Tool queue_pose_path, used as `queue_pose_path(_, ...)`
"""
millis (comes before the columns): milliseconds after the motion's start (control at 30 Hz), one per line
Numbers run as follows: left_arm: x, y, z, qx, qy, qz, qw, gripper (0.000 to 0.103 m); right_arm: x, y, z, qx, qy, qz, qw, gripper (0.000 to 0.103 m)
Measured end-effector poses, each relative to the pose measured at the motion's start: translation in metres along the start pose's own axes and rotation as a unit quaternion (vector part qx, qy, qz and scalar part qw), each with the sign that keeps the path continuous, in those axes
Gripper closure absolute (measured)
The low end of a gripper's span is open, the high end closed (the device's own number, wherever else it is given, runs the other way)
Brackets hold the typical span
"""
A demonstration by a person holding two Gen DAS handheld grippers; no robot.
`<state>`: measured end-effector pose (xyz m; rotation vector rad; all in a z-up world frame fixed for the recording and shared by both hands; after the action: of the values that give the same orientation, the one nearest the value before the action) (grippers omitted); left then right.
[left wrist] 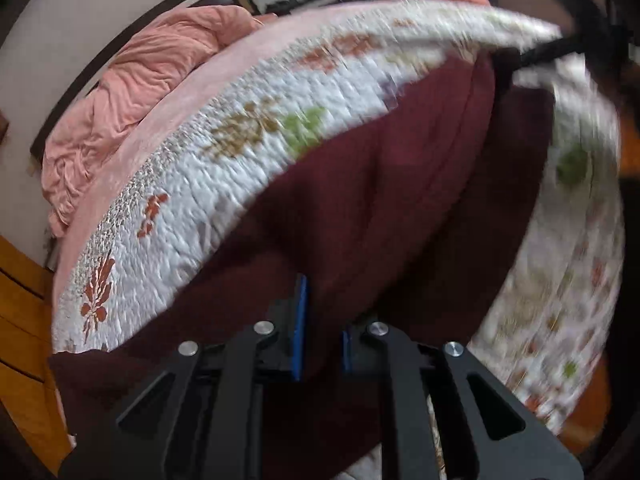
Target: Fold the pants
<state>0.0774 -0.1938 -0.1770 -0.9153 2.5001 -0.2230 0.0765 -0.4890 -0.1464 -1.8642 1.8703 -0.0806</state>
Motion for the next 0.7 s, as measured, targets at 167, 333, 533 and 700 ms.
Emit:
queue_pose_path(167,0.009,0.014,0.017,0.0,-0.012,-0.005,0.9999,0.086,0.002,0.031,-0.013,-0.028,-0.032,0.041,0.998,0.034)
queue_pose_path(333,0.001,0.011,0.017,-0.005,0.021,-0.037,0.9991,0.084,-0.001,0.043,-0.037,-0.01,-0.127,0.124,0.984,0.027)
queue_pose_path(533,-0.009,0.01,0.018,-0.017,0.064,-0.092,0.9936,0.083,-0.026,0.043,-0.03,-0.037,-0.199,0.171,0.964,0.029)
queue_pose_path(700,-0.025,0.008,0.018,-0.028,0.129,-0.172,0.9762,0.083,-0.028,0.043,-0.005,-0.056,-0.217,0.235,0.946,0.029)
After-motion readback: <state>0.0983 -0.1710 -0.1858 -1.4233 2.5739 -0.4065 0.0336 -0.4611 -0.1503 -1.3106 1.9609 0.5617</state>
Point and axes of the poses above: each gripper's, at about its wrist camera, not at the fingertips, and z roughly the way its jaws point, x to its right, y to its underside, the point moved 5 cm from there along z, roughly the way its jaws point, and after that the axes turned 11 degrees about -x, right-handed, at the moved point
